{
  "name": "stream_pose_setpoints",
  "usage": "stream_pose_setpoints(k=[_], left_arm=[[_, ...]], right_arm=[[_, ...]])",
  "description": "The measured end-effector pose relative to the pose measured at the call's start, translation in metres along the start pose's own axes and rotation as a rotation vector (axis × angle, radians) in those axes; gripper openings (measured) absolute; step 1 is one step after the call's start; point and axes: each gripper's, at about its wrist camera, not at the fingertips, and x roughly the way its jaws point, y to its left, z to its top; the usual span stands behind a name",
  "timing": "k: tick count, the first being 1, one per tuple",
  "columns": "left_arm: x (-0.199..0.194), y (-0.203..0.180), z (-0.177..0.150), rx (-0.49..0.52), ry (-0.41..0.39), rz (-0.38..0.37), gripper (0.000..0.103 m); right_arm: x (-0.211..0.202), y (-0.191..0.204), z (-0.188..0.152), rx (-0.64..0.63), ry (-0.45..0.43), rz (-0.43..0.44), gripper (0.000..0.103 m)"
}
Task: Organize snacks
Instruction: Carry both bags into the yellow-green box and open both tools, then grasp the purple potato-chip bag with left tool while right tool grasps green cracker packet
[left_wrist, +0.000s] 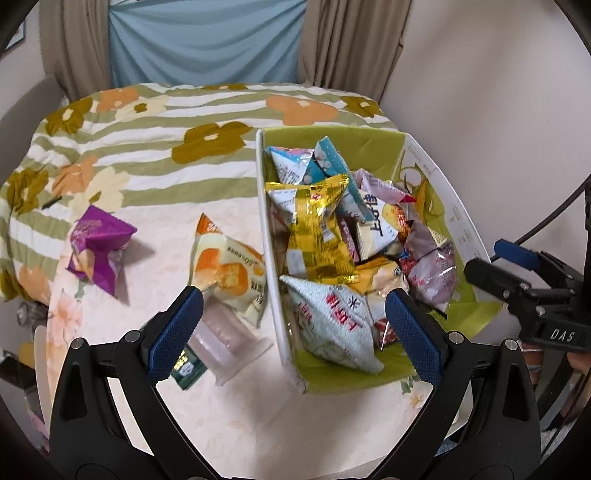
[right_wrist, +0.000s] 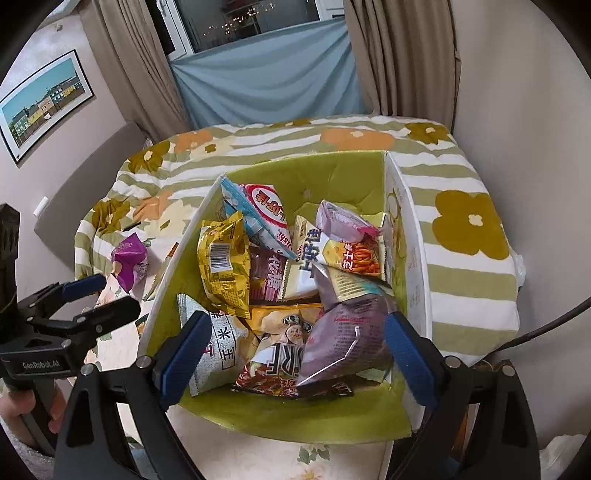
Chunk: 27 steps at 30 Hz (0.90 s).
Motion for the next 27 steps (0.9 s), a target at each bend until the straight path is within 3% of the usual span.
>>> stream_pose_setpoints(k=[17, 27], left_arm=[[-0.063, 0.03, -0.013, 0.028, -0.1, 0.027, 0.099], [-0.093, 0.101, -0.015, 0.054, -0.111, 0.017, 0.099]], right_arm=[[-0.045, 0.041, -0.006, -0.008, -0.08, -0.011, 0.093], [-0.054, 0.111, -0.006, 0.012, -0.131, -0.044, 0.093]])
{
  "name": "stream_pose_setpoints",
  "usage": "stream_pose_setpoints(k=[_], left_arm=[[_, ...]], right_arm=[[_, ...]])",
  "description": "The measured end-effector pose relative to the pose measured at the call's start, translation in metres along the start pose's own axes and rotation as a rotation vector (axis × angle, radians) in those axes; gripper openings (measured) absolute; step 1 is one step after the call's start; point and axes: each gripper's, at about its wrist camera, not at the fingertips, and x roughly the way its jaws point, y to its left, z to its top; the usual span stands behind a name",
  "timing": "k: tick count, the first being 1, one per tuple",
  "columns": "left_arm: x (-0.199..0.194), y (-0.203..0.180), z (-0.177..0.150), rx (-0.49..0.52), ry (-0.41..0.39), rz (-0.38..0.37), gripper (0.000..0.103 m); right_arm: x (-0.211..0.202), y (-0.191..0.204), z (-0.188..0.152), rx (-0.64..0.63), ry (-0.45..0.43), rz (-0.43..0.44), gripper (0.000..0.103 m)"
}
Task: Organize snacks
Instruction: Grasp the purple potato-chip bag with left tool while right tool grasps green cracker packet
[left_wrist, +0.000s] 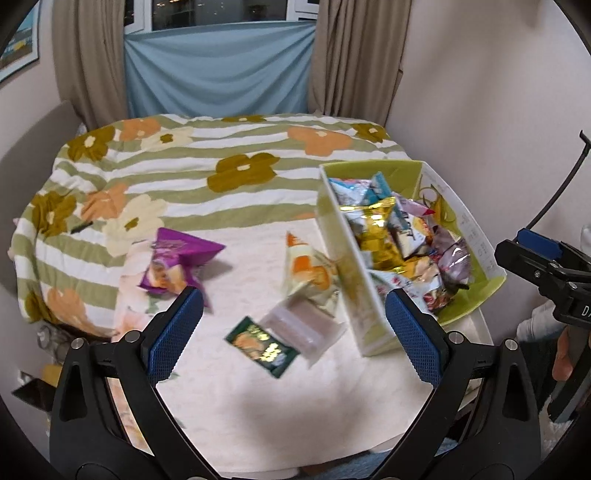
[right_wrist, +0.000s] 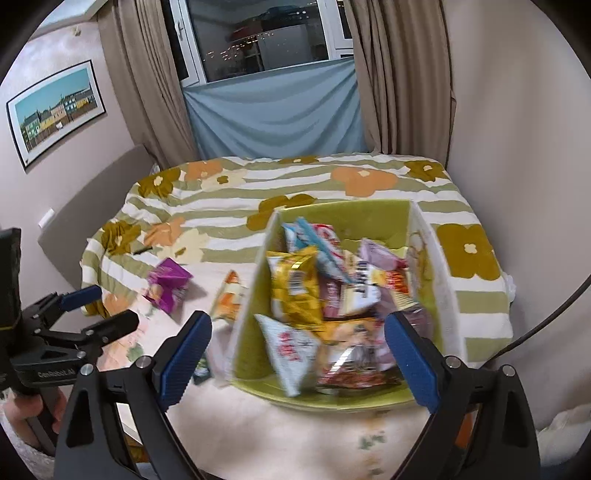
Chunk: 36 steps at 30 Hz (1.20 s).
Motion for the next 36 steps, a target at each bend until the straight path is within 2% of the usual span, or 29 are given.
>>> stream_pose_setpoints(k=[11, 19, 24, 28, 36], left_arm=[[0.004, 0.111, -0.002, -0.015, 0.05, -0.026, 0.099], [0.041, 0.18, 0.002, -0.007, 0.12, -0.072, 0.098], [0.083, 0.203, 0.01, -0.012, 0.158, -0.096, 0.098], [0.125, 0.209, 0.013, -0.031, 0.188, -0.117, 0.098], [0.195, 0.211, 0.014, -0.039, 0.247, -0.08, 0.098]], right_arm=[[0.03, 0.093, -0.018, 0.039, 0.008, -0.029, 0.093], [0.08, 0.151, -0.039, 0.052, 0.071, -0.039, 0.093], [0.12, 0.18, -0.058, 0.0, 0.133, -0.05, 0.093], [0.152, 0.187, -0.073, -0.015, 0.186, -0.024, 0.093], [0.215, 0.187, -0.1, -0.115, 0.284, 0.032, 0.093]])
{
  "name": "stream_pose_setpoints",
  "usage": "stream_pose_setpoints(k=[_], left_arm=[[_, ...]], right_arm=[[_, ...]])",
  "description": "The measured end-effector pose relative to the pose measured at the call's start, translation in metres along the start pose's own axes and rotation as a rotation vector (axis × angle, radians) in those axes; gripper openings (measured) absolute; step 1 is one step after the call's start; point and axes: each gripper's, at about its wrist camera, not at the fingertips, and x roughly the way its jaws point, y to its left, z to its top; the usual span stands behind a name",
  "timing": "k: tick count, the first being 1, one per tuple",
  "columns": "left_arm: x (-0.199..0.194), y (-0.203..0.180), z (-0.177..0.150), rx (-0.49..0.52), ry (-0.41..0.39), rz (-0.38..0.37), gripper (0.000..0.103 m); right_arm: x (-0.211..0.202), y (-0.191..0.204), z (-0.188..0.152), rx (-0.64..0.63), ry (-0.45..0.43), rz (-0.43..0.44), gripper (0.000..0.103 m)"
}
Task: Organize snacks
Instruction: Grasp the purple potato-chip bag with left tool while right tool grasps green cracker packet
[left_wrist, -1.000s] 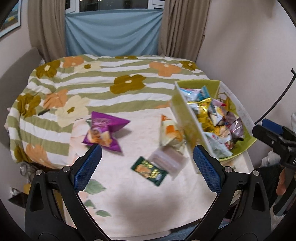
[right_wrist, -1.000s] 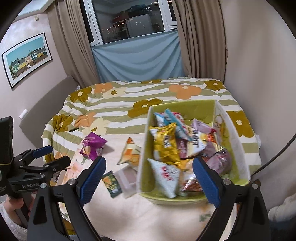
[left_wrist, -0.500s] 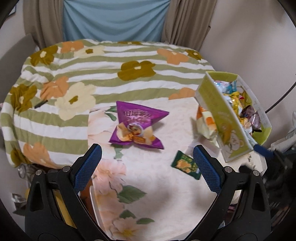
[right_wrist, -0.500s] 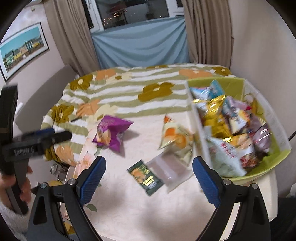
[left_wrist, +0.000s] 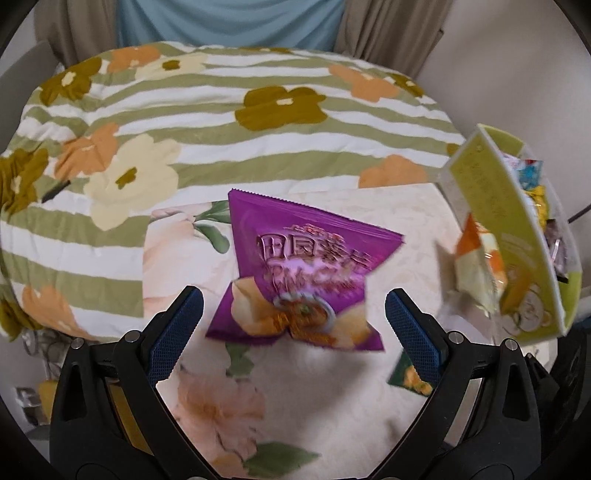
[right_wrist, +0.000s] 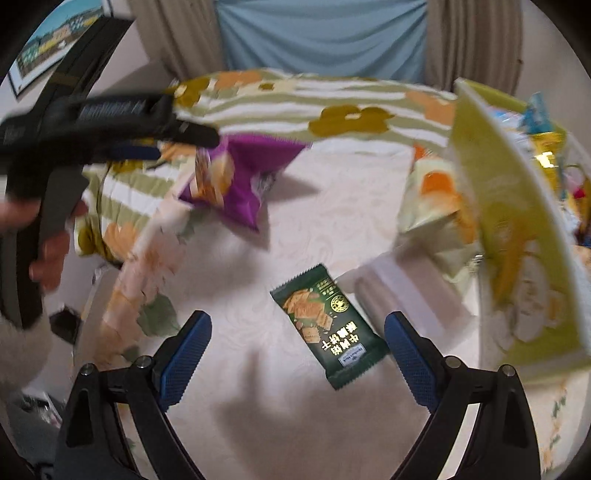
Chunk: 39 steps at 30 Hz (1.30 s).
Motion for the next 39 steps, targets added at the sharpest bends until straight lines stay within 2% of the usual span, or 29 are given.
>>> stream_pose_setpoints(k=[8, 12, 14, 15, 16, 17, 22, 26, 31, 37, 39], left_arm=[[0.049, -0.001, 0.01, 0.021, 0.081, 0.03, 0.098], [0.061, -0.003, 0.012, 0.023, 0.092, 0.031, 0.098], [0.065, -0.003, 0.013, 0.027, 0.093, 0.03, 0.098], [0.066, -0.003, 0.014, 0.027, 0.094, 0.028, 0.097], [0.068, -0.003, 0.014, 0.027, 0.097, 0.025, 0.09], [0.07, -0.002, 0.014, 0.026, 0.105, 0.019, 0.088], [0.068, -0.001, 0.01, 0.042, 0.11, 0.022, 0.083], [0.063, -0.001, 0.002, 0.054, 0.12, 0.026, 0.083], [0.054, 0.0, -0.016, 0.046, 0.14, 0.031, 0.083], [0.041, 0.001, -0.043, 0.037, 0.173, 0.031, 0.083], [0.037, 0.0, -0.051, 0.037, 0.183, 0.031, 0.083]], right_arm=[[0.026, -0.002, 0.002, -0.077, 0.017, 0.016, 0.093], [0.031, 0.007, 0.003, -0.151, 0.025, -0.003, 0.093], [0.032, 0.007, 0.004, -0.152, 0.03, 0.022, 0.093], [0.033, 0.007, 0.004, -0.147, 0.034, 0.029, 0.093], [0.034, 0.008, 0.003, -0.145, 0.04, 0.031, 0.093], [0.035, 0.008, 0.002, -0.145, 0.047, 0.033, 0.093], [0.041, 0.005, 0.0, -0.126, 0.068, 0.033, 0.093], [0.045, 0.004, -0.001, -0.128, 0.076, 0.035, 0.093], [0.047, 0.003, -0.003, -0.133, 0.085, 0.04, 0.093], [0.048, 0.006, -0.013, -0.113, 0.112, 0.084, 0.093], [0.045, 0.011, -0.016, -0.126, 0.112, 0.08, 0.089]])
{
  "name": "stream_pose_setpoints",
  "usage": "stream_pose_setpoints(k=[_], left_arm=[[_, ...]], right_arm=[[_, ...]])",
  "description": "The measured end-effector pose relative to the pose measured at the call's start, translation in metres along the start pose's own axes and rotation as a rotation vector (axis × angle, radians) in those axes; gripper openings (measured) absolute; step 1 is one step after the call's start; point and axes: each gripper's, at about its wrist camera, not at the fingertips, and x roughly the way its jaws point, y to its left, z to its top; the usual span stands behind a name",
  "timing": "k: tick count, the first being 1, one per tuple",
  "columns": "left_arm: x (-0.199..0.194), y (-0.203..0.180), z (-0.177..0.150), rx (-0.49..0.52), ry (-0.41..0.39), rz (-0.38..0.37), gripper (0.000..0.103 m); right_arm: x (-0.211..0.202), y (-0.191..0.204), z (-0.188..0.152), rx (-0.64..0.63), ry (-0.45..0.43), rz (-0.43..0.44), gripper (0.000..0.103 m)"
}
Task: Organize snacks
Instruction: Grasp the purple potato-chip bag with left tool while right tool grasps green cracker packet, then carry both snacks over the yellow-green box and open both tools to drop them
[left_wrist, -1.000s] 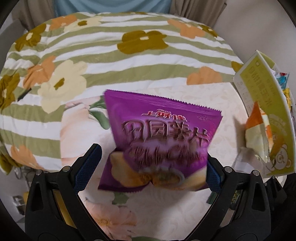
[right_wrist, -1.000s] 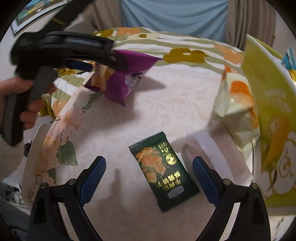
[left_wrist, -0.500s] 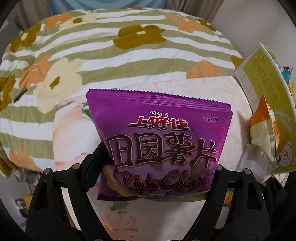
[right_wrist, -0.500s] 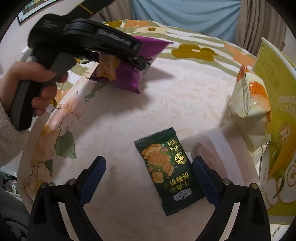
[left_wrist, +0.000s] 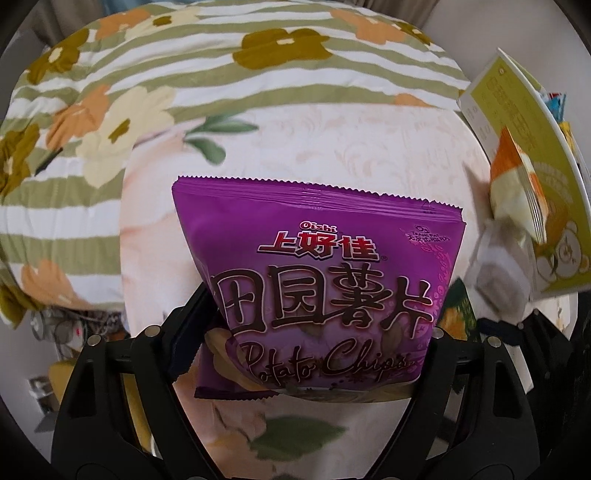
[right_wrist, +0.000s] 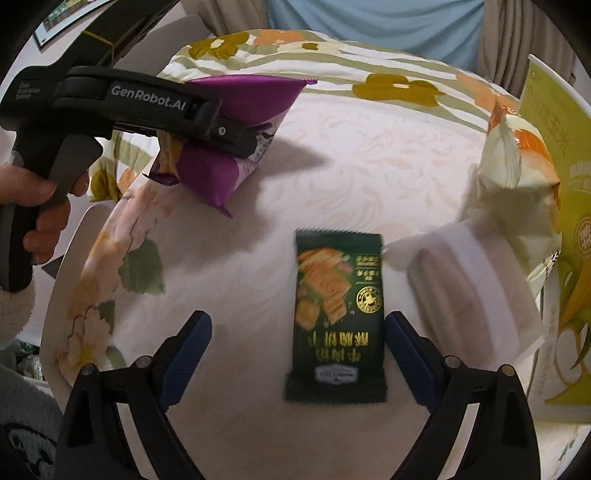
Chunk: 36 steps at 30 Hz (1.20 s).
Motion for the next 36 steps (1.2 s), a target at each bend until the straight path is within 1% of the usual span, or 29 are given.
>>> stream_pose_setpoints(k=[1, 3, 4, 7, 11, 14, 15, 16, 20, 26, 32, 36], left_arm=[[-0.001, -0.001, -0.004, 0.003, 0.004, 0.0, 0.083], [-0.003, -0.003, -0.012, 0.01, 0.009, 0.008, 0.083], [-0.005, -0.003, -0.016, 0.01, 0.012, 0.009, 0.083], [-0.007, -0.004, -0.026, 0.008, 0.016, 0.009, 0.083], [-0.01, -0.004, -0.036, 0.009, 0.012, 0.017, 0.083], [-0.012, -0.003, -0.039, 0.009, 0.006, 0.016, 0.082], [-0.013, -0.003, -0.04, 0.008, 0.003, 0.017, 0.08], [-0.014, -0.002, -0.039, 0.005, 0.0, 0.018, 0.078], [-0.017, 0.001, -0.042, -0.002, -0.003, 0.016, 0.077], [-0.031, 0.006, -0.048, -0.011, -0.018, 0.012, 0.077], [-0.066, 0.004, -0.046, -0.004, -0.073, 0.004, 0.077], [-0.097, 0.0, -0.039, 0.002, -0.133, -0.015, 0.077]], right_arm=[[-0.001, 0.001, 0.0, -0.002, -0.003, -0.006, 0.085], [-0.001, 0.0, 0.0, 0.015, -0.011, -0.02, 0.081], [-0.002, -0.001, 0.0, 0.027, -0.017, -0.026, 0.077], [-0.003, -0.006, 0.003, 0.059, -0.03, -0.044, 0.071], [0.0, -0.002, 0.007, 0.051, -0.038, -0.109, 0.063], [0.002, 0.0, 0.008, 0.034, -0.046, -0.165, 0.051], [0.002, -0.001, 0.009, 0.034, -0.05, -0.169, 0.044], [0.002, -0.002, 0.01, 0.039, -0.053, -0.167, 0.041], [0.001, -0.002, 0.01, 0.053, -0.049, -0.166, 0.04], [-0.013, -0.004, 0.006, 0.112, -0.063, -0.152, 0.04], [-0.037, 0.0, 0.009, 0.134, -0.103, -0.15, 0.04], [-0.065, 0.003, 0.015, 0.161, -0.146, -0.152, 0.04]])
